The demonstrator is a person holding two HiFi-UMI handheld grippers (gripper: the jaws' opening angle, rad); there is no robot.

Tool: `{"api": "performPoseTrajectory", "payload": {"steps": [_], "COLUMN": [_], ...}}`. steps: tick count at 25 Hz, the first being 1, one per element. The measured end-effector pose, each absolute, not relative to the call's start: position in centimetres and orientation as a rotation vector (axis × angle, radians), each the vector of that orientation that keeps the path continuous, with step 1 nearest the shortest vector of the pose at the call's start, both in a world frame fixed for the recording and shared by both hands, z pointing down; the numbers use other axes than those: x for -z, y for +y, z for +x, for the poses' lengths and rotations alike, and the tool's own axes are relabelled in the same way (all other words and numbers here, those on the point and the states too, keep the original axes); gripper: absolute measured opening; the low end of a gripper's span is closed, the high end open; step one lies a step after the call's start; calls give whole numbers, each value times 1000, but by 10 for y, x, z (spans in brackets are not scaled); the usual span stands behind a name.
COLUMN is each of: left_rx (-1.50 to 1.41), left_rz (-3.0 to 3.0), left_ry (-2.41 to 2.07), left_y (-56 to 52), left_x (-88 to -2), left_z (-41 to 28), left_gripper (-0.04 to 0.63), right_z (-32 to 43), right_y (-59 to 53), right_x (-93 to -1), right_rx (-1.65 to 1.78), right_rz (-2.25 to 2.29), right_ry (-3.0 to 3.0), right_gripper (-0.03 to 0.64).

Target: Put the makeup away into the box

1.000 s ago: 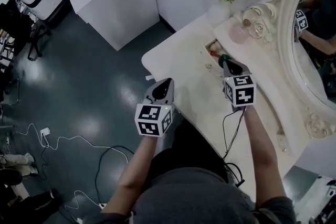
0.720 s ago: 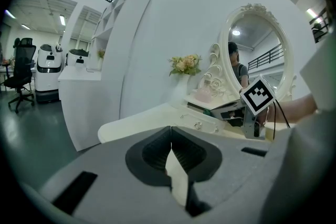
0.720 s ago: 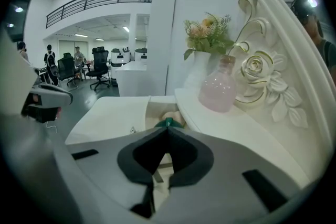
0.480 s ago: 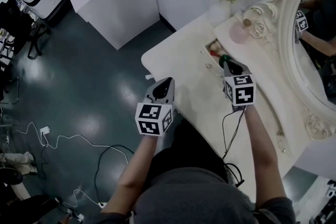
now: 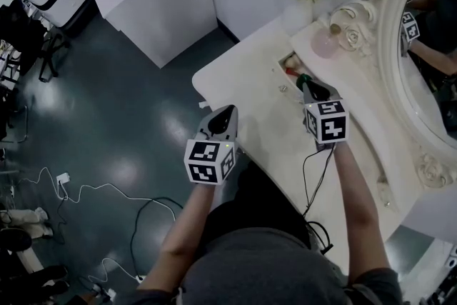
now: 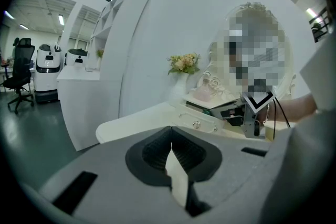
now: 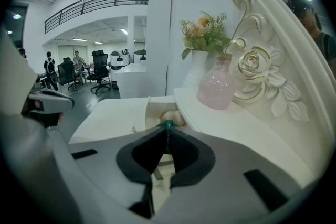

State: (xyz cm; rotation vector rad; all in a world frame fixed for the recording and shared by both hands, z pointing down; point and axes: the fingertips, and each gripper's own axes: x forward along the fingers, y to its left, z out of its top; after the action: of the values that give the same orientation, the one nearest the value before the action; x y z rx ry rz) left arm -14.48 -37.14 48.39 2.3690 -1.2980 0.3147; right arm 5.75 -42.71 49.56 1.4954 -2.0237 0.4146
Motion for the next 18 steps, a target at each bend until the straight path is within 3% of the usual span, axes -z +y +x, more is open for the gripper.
{"api": "performPoseTrajectory", "payload": {"steps": [18], "left_rx": [-308], "left_rz": [2382], "left_ry": [-1302], "left_y": [-364], "left_x": [-478], "left_z": [-145], "left_gripper": [6], "right_z": [51], "right_y": [-409], "right_x": [-446], "right_rx": [-570], "right_rz": [1664], "right_ry": [-2202], "right_gripper": [51]}}
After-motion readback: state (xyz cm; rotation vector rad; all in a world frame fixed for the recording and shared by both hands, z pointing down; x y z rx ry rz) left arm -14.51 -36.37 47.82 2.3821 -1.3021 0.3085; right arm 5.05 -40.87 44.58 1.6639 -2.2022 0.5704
